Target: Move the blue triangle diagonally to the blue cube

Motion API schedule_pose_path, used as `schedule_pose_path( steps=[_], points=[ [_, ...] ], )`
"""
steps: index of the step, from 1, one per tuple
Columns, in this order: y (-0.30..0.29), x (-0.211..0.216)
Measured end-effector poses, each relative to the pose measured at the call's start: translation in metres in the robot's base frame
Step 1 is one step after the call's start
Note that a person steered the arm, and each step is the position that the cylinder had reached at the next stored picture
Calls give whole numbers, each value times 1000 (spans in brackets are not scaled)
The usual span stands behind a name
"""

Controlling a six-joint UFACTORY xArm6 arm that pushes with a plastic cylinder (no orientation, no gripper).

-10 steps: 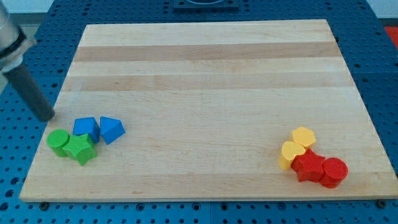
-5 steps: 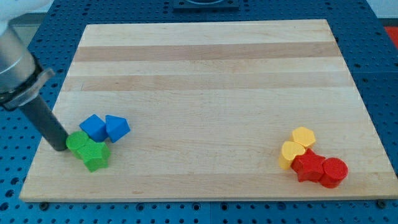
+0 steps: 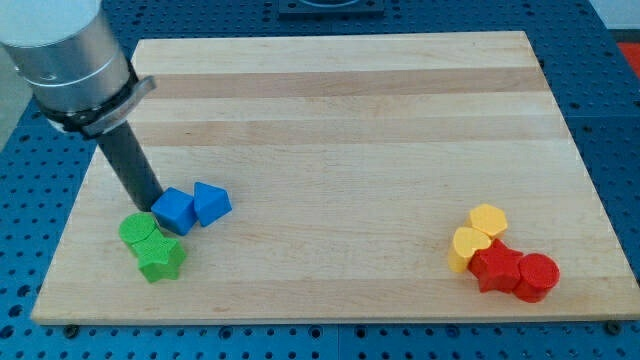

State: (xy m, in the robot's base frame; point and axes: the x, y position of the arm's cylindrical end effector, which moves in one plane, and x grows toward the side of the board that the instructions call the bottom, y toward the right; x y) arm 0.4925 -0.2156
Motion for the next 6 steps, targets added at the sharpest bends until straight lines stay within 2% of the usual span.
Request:
schedule_pose_path(
  steps=[5,6],
  points=[
    [26,15],
    [48,15]
  ],
)
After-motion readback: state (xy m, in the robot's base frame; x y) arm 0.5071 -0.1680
